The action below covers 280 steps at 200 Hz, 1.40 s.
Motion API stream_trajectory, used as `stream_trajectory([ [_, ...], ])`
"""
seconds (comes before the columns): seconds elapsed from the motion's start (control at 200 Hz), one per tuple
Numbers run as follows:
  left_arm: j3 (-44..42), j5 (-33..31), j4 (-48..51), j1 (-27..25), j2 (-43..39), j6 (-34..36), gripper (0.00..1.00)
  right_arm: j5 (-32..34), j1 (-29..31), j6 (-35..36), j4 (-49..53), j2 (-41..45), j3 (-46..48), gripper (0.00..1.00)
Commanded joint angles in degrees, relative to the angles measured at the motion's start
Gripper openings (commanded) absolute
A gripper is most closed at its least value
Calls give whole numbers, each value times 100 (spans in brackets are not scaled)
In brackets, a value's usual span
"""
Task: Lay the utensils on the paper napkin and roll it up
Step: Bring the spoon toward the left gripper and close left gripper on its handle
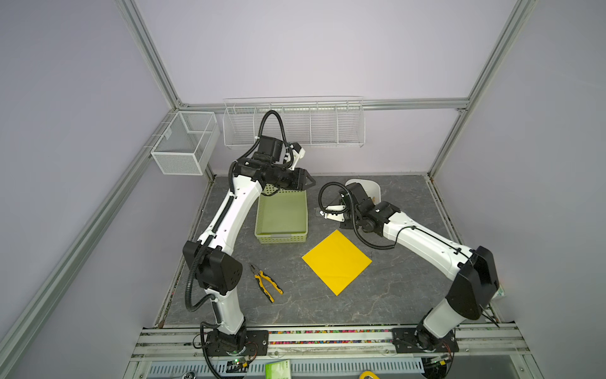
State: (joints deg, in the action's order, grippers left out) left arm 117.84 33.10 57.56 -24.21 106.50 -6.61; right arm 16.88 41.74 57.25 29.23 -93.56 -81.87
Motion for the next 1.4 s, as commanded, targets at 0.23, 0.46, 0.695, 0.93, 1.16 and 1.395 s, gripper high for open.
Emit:
stream_trajectory([
  [0.23,-307,372,408,-300,135,550,48,157,273,574,-69,250,-50,7],
  [0.46,-733,311,628,-327,-37,752,48,98,282,714,-26,274,-219,7],
  [0.695,-938,487,671,-341,-69,819,48,17,321,707,61,319,-282,7],
  [0.93,-914,668,634,-425,25,826,42,-20,352,730,178,377,-358,7],
  [1.16,-748,544,762,-565,141,886,33,-53,350,770,205,390,-409,7],
  [1.395,-631,357,877,-677,214,980,17,-82,352,760,241,473,-368,7],
])
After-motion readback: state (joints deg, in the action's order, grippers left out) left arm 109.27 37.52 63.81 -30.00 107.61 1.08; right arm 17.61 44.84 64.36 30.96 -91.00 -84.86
